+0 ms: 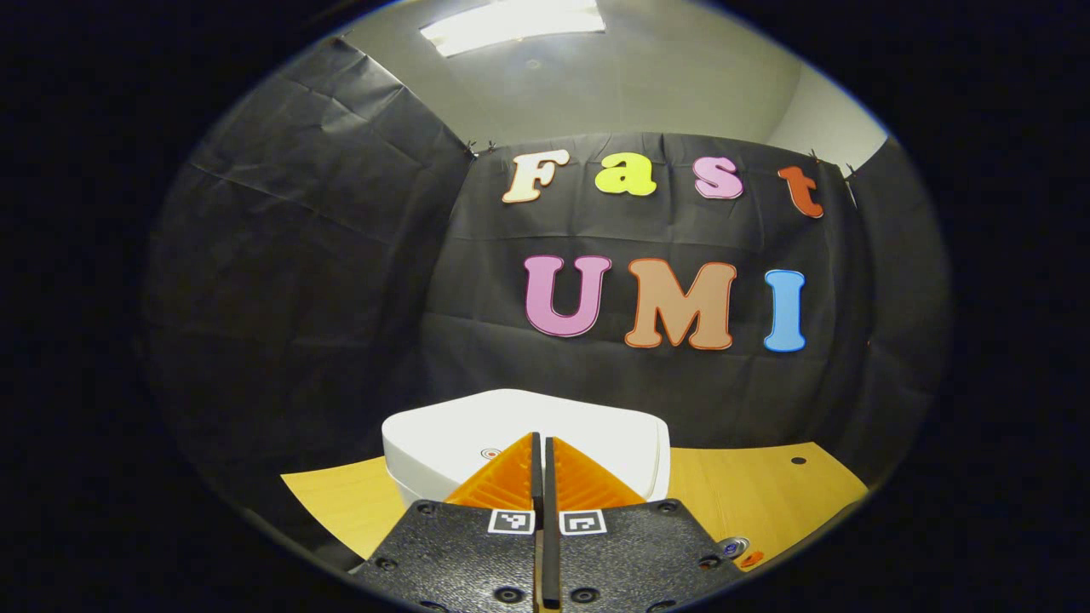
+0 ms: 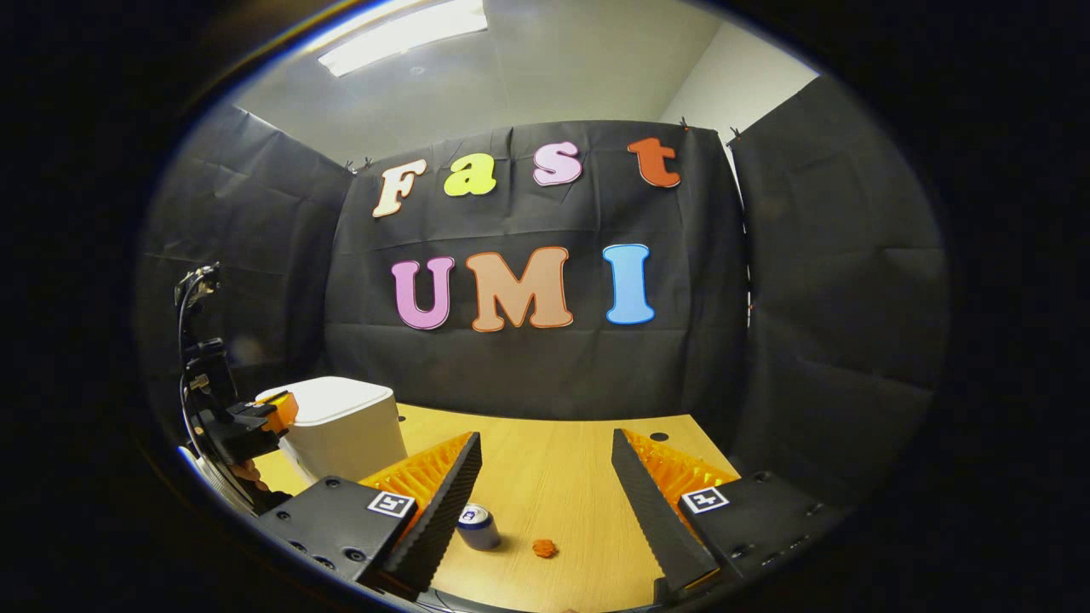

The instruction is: Press the lid of the desktop garbage bin to open it, pick up the crumpled paper on the desktop and throw it into the bin, then pick up the pop can on the desktop and drop it into the bin, and finally close the garbage bin lid.

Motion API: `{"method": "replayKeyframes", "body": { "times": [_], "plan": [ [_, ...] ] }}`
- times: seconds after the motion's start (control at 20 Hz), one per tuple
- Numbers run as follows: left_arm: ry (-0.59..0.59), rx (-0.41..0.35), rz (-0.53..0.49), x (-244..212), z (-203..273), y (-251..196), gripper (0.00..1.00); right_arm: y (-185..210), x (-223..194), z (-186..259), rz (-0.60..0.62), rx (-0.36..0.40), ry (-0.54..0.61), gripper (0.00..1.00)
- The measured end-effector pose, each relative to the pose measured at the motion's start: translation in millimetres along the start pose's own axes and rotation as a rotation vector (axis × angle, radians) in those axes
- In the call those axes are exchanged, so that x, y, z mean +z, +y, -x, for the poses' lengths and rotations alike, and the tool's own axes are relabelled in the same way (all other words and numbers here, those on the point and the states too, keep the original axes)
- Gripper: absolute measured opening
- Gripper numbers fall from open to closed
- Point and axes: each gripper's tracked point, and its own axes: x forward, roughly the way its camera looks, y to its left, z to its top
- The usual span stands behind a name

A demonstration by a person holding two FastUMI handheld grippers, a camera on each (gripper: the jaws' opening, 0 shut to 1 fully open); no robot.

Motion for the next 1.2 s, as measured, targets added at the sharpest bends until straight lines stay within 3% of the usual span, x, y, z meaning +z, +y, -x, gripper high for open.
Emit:
{"method": "replayKeyframes", "body": {
  "times": [0.1,0.45,0.85,0.95,1.0,1.05,1.1,1.15,1.2],
  "plan": [
    [-0.002,0.068,-0.047,14.8,-1.8,22.0,0.0,-5.6,-6.0,-0.9,0.016,-0.009,0.0,0.98],
    [-0.105,0.064,-0.041,84.2,26.2,21.2,0.0,-23.7,-76.1,-21.1,0.064,-0.004,0.133,0.98],
    [-0.117,-0.011,-0.136,98.5,86.7,-6.6,0.02,-26.4,-193.9,-73.0,0.059,0.099,0.487,0.98],
    [-0.115,-0.013,-0.185,98.5,90.8,-5.0,0.27,-17.9,-216.3,-90.9,0.05,0.129,0.555,0.99],
    [-0.112,-0.009,-0.206,98.1,91.5,-3.5,0.29,-15.4,-225.2,-101.2,0.051,0.138,0.585,0.99],
    [-0.112,-0.002,-0.221,97.8,93.5,-0.5,0.43,-13.2,-232.5,-111.1,0.055,0.148,0.617,0.99],
    [-0.106,-0.003,-0.228,97.2,94.6,-1.1,0.45,-12.9,-242.3,-117.9,0.062,0.156,0.648,0.98],
    [-0.099,0.007,-0.235,95.3,95.1,0.8,0.7,-11.9,-250.6,-124.9,0.069,0.164,0.672,0.98],
    [-0.093,0.026,-0.244,94.9,95.2,6.4,0.76,-9.4,-257.0,-130.0,0.075,0.172,0.695,0.99]
  ]
}}
